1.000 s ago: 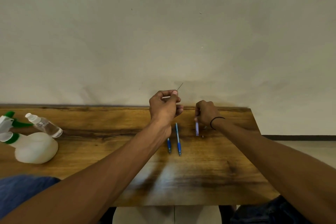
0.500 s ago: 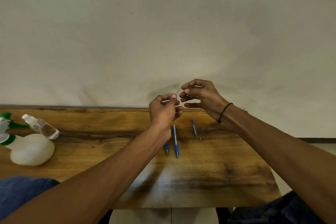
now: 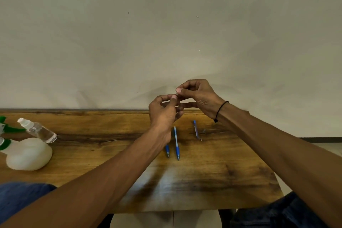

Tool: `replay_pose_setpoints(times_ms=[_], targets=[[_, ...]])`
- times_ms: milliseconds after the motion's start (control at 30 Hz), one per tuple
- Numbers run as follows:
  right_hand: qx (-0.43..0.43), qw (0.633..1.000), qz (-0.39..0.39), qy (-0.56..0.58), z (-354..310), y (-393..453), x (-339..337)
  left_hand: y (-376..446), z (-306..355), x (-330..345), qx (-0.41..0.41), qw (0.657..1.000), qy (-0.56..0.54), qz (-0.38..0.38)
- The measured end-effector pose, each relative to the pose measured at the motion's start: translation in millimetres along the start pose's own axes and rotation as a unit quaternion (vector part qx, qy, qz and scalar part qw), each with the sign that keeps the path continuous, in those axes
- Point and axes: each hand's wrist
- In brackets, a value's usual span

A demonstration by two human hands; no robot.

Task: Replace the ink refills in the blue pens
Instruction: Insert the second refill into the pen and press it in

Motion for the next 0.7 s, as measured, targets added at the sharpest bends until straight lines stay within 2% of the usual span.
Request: replay_pose_setpoints(times_ms=[100,167,233,267,333,400,533,633,700], targets=[[0.003,1.0,0.009,0.002,0,3,-4,4,0,-3,-0.016,1.0,0.002,-0.024],[0.009,1.0,0.025,0.004,-1,4,-10,10,-3,-9,-0.025,0.997,0.044,-0.05],[0.016,0.999,0.036,-0.002,-1,4,-14,18,-11,-20,-0.002,0.985,0.151,-0.078],[0.02,0.999,0.036,-0.006,-1,4,-16,21,-18,-26,0.021,0.969,0.227,-0.097],[0.026,0.999,0.035,-0.018,0,4,-17,26,-33,-35,0.063,0.909,0.383,-0.153],[0.03,0.999,0.034,-0.029,0,4,-17,28,-50,-40,0.076,0.826,0.517,-0.211],[0.025,0.997,0.035,-0.058,-2,5,-15,29,-78,-45,0.092,0.699,0.666,-0.244],[0.013,0.995,0.037,-0.087,-2,5,-10,31,-86,-49,0.101,0.637,0.718,-0.261],[0.009,0.994,0.035,-0.101,-3,6,-9,32,-91,-51,0.104,0.623,0.728,-0.268]])
Point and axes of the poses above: each hand's wrist, its own y-axis towards the middle knuckle, its own x-axis out of the palm, z = x × y, and after that the axes turned 13 degrees about x, right-handed
